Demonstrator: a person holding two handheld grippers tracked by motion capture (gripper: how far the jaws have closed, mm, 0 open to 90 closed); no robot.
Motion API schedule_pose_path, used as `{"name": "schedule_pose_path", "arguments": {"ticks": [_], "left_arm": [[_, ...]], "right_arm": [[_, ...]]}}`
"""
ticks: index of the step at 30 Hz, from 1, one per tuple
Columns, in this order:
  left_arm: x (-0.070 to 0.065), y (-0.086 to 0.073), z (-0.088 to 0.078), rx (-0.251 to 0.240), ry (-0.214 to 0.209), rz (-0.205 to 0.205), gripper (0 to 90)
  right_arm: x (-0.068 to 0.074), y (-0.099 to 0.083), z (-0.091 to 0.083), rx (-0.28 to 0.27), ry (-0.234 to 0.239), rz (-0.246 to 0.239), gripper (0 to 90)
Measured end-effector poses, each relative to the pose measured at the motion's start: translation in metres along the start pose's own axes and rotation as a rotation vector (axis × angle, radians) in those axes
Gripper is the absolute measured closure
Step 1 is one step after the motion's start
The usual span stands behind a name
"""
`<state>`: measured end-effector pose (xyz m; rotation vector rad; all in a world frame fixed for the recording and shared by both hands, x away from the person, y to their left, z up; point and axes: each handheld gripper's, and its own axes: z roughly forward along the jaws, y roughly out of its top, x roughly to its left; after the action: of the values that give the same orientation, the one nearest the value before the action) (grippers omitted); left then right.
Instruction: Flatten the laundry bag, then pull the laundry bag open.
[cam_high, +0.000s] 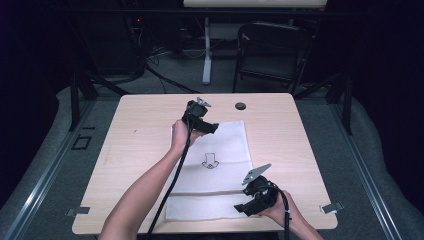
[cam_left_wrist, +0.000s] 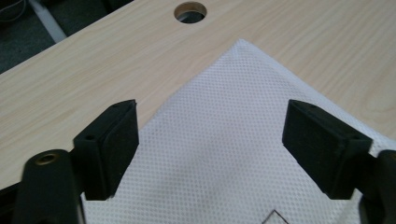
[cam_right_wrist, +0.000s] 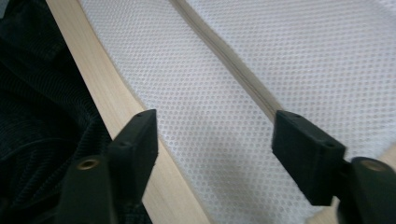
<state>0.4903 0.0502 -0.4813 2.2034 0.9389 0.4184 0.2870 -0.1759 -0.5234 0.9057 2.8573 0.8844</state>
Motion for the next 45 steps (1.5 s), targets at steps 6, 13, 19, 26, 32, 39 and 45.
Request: {"name": "schedule_pose_path", "arguments": {"ticks": [6, 13, 19, 26, 32, 39, 45], "left_arm": [[-0.005, -0.013, -0.017, -0.023, -0.061, -0.004, 15.1], [-0.023, -0.04, -0.04, -0.038, -0.122, 0.021, 10.1], [-0.042, -0.061, -0.057, -0.041, -0.144, 0.068, 7.6], [-0.05, -0.073, -0.069, -0.038, -0.168, 0.091, 7.3], [-0.05, -0.077, -0.075, -0.055, -0.187, 0.079, 7.1], [-0.06, -0.081, -0.071, -0.046, -0.21, 0.099, 7.3], [-0.075, -0.082, -0.065, -0.05, -0.241, 0.126, 9.1]], "right_arm": [[-0.009, -0.003, -0.012, -0.024, -0.04, 0.031, 14.7], [-0.021, -0.007, -0.025, -0.036, -0.073, 0.08, 6.8], [-0.029, -0.011, -0.031, -0.021, -0.096, 0.095, 3.5], [-0.034, -0.016, -0.039, -0.035, -0.131, 0.102, 4.4], [-0.036, -0.018, -0.041, -0.044, -0.142, 0.114, 6.0], [-0.041, -0.021, -0.039, -0.051, -0.142, 0.131, 11.6], [-0.044, -0.022, -0.041, -0.067, -0.157, 0.155, 22.0]]}}
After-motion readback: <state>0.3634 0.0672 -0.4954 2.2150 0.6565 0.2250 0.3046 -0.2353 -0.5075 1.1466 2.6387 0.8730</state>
